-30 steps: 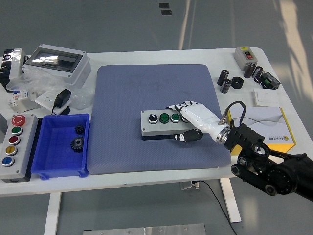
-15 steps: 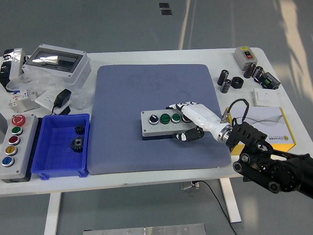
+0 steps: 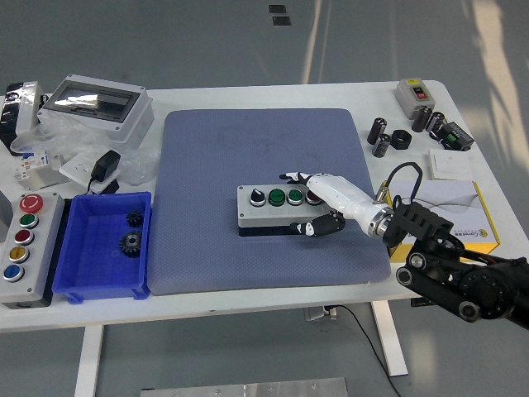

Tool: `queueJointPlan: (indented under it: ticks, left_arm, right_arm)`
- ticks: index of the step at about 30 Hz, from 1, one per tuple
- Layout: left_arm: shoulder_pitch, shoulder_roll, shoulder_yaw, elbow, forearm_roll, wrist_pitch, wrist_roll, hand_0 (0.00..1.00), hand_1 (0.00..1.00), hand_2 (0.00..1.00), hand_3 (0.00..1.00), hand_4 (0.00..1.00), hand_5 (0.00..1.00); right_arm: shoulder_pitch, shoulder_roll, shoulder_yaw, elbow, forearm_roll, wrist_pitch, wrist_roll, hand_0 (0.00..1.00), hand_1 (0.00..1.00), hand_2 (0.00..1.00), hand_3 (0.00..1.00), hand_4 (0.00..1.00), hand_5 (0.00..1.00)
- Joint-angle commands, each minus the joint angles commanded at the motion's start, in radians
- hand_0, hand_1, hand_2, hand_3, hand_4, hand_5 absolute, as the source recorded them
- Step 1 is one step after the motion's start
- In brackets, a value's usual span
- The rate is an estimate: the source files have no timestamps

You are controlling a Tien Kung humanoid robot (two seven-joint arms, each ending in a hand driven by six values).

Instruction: Pick up the button,place it on the desk,press the button,press the button

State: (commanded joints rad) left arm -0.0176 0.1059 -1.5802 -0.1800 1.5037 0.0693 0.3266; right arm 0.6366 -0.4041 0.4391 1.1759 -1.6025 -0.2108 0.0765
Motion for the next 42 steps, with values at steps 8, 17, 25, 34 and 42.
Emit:
queueJointPlan:
  ticks: [8, 17, 25, 34, 42]
  left_arm:
    - [0.003, -0.001, 0.002, 0.000, -0.002, 0.000, 0.000, 0.622, 0.583, 0.538, 0.591, 0.600, 0.214]
    - [0.005, -0.001, 0.004, 0.000, -0.002, -0.002, 0.001, 0.622, 0.581, 0.535, 0.588, 0.594, 0.212]
    - [0.005, -0.003, 0.006, 0.000, -0.005, -0.002, 0.002, 0.622, 0.580, 0.535, 0.588, 0.592, 0.212]
    - [0.011, -0.006, 0.012, 0.000, -0.020, 0.000, 0.000, 0.621, 0.579, 0.534, 0.588, 0.591, 0.209]
    - [0.014, -0.001, 0.005, 0.000, -0.019, 0.003, 0.002, 0.621, 0.575, 0.534, 0.588, 0.570, 0.192]
  right_arm:
    - [0.004, -0.041, 0.005, 0.060, 0.034, 0.028, -0.005, 0.916, 0.856, 0.856, 0.975, 0.557, 0.049]
    - [0.009, -0.099, 0.025, 0.138, 0.114, 0.090, -0.008, 0.918, 0.862, 0.876, 0.989, 0.567, 0.026]
    - [0.000, -0.124, 0.059, 0.173, 0.122, 0.101, -0.016, 0.919, 0.868, 0.883, 0.995, 0.598, 0.012]
    - [-0.152, -0.311, 0.283, 0.401, 0.282, 0.247, -0.184, 0.933, 0.880, 0.896, 0.998, 0.609, 0.039]
    - [-0.175, -0.452, 0.497, 0.580, 0.542, 0.544, -0.416, 0.873, 0.858, 0.856, 0.954, 0.610, 0.048]
